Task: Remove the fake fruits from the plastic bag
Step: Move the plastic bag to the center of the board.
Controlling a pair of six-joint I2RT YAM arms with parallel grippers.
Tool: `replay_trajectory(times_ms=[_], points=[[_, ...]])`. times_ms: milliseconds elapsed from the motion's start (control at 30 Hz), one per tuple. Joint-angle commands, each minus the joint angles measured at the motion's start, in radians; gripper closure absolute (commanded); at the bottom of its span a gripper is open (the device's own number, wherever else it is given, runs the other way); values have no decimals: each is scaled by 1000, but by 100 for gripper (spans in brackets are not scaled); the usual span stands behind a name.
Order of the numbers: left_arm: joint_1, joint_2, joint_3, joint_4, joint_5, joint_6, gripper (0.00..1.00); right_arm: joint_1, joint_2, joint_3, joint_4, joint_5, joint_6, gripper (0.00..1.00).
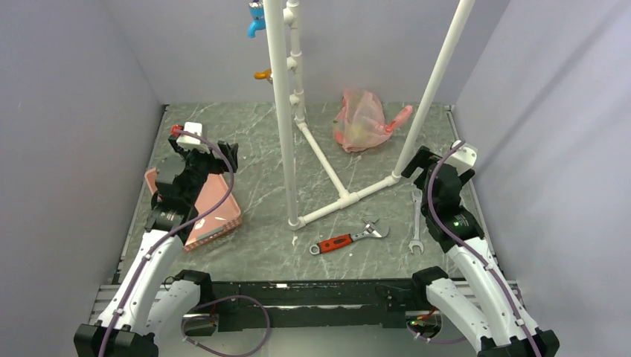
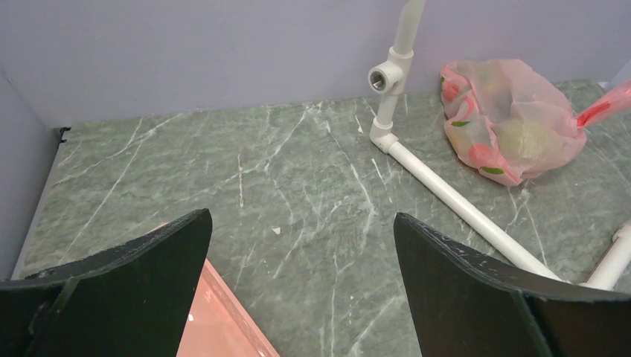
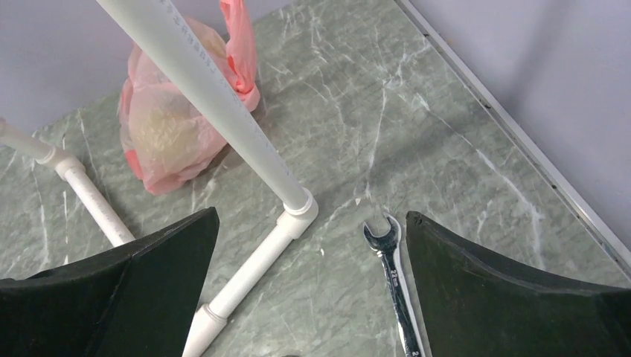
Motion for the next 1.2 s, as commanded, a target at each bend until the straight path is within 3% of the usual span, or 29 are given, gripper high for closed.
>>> replay_trajectory(times_ms=[0, 233, 367, 433, 733, 900, 1167], points=[[-5, 7, 28, 12, -2, 14, 1, 1, -23, 19, 24, -7, -14, 0], [-18, 26, 34, 6, -8, 19, 1, 3, 16, 25, 44, -77, -8, 0], [-19, 39, 38, 1, 17, 17, 1, 20, 61, -6, 110, -267, -11, 0], [-19, 52, 43, 2, 22, 17, 1, 75, 116, -7, 142, -291, 17, 0], [-31, 71, 49, -8, 32, 23, 1, 354, 472, 89, 296, -82, 131, 0], [-44, 87, 61, -31, 26, 29, 1, 359, 705, 234, 322, 38, 141, 0], [-69, 111, 67, -31, 22, 46, 1, 336, 1051, 544, 318, 188, -10, 0]])
